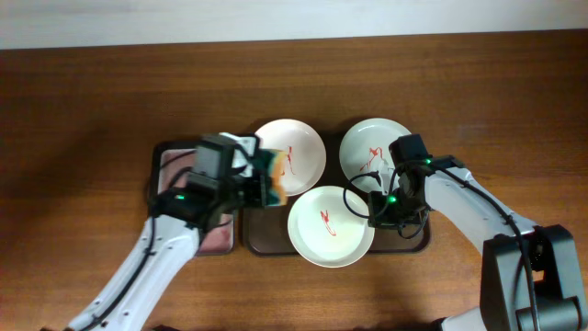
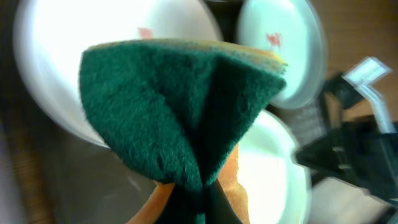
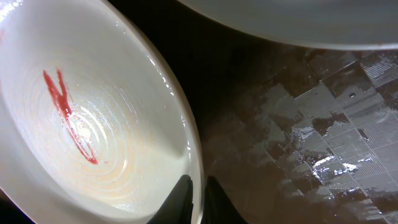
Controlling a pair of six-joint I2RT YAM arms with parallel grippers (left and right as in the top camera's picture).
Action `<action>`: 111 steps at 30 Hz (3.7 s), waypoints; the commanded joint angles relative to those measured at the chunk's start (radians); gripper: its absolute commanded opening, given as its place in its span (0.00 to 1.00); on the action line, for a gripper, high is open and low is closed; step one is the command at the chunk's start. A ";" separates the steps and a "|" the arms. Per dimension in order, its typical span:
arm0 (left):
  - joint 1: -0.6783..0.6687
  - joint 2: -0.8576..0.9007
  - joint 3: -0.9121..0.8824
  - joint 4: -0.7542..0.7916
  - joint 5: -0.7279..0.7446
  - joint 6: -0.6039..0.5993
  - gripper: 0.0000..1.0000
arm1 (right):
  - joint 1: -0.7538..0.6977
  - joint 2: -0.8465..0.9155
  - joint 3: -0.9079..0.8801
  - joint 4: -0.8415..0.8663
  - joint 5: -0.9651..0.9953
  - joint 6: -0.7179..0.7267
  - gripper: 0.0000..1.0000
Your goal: Clean dirty plates on tray and stack at the side
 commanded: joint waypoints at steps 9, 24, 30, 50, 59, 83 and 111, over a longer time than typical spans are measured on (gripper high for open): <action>-0.313 0.366 0.001 0.330 0.019 -0.441 0.00 | 0.010 0.006 -0.008 0.002 0.004 0.008 0.11; -0.283 0.334 0.178 -0.095 -0.129 -0.229 0.00 | 0.010 0.006 -0.008 -0.003 0.005 0.008 0.11; -0.275 0.268 0.219 -0.172 -0.132 -0.212 0.00 | 0.010 0.006 -0.008 -0.007 -0.010 0.008 0.33; 0.251 0.189 0.173 -0.412 -0.255 0.198 0.00 | 0.089 0.089 0.037 0.018 -0.084 -0.039 0.45; 0.266 0.369 0.158 -0.336 -0.258 0.199 0.37 | 0.089 0.094 0.072 0.000 -0.034 -0.011 0.04; 0.266 0.496 0.158 -0.118 -0.302 0.199 0.47 | 0.581 -0.148 0.243 -0.136 1.236 0.222 0.04; 0.265 0.493 0.179 -0.366 -0.237 0.228 0.52 | 0.468 -0.309 0.321 -0.176 1.032 0.278 0.04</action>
